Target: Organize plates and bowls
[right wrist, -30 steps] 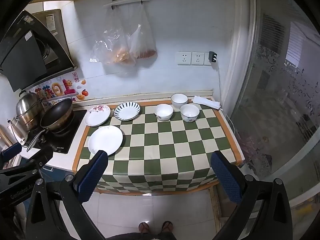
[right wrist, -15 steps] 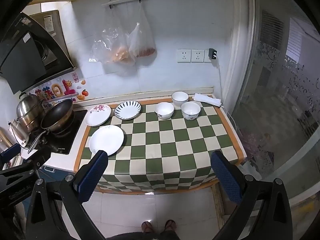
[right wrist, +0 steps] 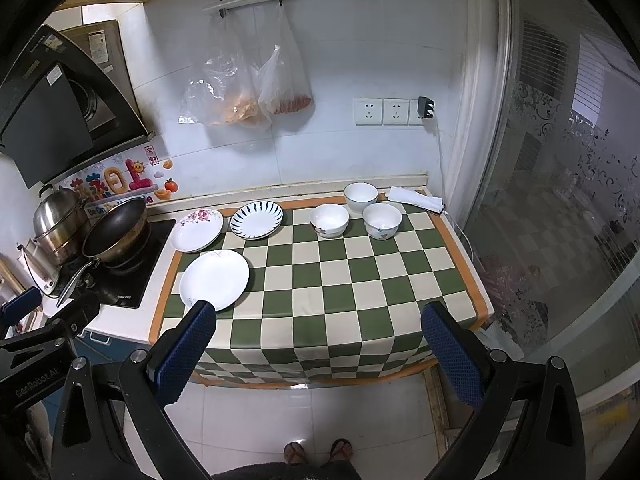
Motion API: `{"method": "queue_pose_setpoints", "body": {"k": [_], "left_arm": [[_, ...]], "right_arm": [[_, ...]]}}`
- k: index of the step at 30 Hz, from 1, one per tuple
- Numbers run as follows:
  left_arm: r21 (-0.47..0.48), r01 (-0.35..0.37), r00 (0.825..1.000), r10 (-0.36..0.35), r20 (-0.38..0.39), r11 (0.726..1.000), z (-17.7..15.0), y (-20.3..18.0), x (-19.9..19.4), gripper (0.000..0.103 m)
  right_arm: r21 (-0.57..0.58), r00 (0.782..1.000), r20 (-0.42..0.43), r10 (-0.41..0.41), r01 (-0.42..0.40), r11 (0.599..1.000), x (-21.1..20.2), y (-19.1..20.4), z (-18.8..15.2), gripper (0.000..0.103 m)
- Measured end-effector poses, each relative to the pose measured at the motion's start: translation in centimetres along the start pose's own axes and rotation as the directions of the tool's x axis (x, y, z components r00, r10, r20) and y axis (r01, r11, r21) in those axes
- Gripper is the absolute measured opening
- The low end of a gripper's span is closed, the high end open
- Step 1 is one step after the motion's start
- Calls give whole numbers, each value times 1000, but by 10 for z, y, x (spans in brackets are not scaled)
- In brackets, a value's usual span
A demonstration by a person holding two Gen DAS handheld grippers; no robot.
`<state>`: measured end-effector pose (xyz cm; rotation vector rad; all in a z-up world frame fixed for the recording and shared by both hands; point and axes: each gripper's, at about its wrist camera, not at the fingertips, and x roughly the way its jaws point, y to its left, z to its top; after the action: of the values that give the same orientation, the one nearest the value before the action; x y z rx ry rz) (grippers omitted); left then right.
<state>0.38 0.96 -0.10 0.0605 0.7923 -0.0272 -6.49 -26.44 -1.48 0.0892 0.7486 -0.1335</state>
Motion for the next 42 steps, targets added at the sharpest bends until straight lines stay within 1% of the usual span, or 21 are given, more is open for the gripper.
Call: {"method": "queue_pose_setpoints", "body": {"k": [18, 25, 42], "left_arm": [[0, 3, 1000, -3, 0, 1000, -1, -1, -1, 103], [-2, 3, 1000, -3, 3, 1000, -1, 0, -1, 103], [-3, 4, 1000, -4, 2, 1000, -1, 0, 1, 103]], "right_arm": [[0, 1000, -2, 6, -6, 1000, -1, 1, -1, 103], [-3, 1000, -5, 5, -5, 1000, 1, 10, 1, 103], [0, 1000, -2, 5, -5, 1000, 6, 9, 3, 103]]}}
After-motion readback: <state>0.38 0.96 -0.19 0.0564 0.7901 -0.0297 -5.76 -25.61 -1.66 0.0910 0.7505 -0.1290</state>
